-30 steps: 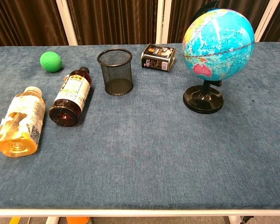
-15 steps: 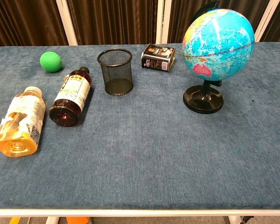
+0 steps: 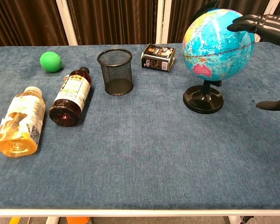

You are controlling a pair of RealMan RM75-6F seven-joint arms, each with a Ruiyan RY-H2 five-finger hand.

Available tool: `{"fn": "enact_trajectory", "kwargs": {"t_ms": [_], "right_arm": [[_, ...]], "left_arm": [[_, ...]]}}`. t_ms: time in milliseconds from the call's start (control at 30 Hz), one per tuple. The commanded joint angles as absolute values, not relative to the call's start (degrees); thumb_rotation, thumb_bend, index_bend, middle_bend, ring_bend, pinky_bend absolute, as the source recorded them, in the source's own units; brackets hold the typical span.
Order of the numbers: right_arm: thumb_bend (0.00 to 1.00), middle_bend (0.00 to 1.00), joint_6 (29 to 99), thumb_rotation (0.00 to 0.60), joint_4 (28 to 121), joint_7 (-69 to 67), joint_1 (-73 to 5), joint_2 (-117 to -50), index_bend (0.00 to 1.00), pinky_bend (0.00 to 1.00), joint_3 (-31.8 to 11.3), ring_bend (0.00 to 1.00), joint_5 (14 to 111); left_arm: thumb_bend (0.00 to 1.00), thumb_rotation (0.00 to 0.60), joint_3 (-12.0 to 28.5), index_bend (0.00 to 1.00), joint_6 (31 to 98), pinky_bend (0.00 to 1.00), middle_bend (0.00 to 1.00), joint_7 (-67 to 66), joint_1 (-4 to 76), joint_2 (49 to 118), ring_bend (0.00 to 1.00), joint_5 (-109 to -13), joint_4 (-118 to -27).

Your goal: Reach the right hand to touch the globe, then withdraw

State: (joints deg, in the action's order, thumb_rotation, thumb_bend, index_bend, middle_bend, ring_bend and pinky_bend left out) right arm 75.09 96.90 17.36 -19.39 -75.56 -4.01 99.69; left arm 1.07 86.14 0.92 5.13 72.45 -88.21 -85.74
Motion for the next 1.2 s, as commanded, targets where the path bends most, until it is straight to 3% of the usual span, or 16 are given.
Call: {"fn": "enact_trajectory", "kwargs": {"t_ms": [33, 833, 1200], "right_arm": [[0.00, 0.00, 75.2, 0.600, 96.6, 17.5, -19.3, -75.5, 0.00, 0.00, -4.2, 0.00, 98.8], [0.00, 0.00, 72.9, 0.600, 90.9, 12.3, -20.6, -73.9, 0.00, 0.00, -7.2, 0.00, 88.3], [0.00, 0.00, 80.5, 0.600, 92.2, 10.1, -18.3, -73.8, 0.00, 0.00, -3.5, 0.00, 97.2]], "left_arm": [[0.08, 0.600, 1.1, 0.07, 86.1, 0.11, 0.08, 1.0, 5.1, 72.5, 0.04, -88.1, -85.6], [0.08, 0.600, 1.0, 0.07, 85.8, 0.11, 0.08, 0.3, 5.2, 72.5, 0.04, -88.0, -85.9], [0.08, 0.600, 1.0, 0.07, 85.7, 0.11, 0.08, 0.3, 5.2, 72.6, 0.04, -88.0, -85.9]]}}
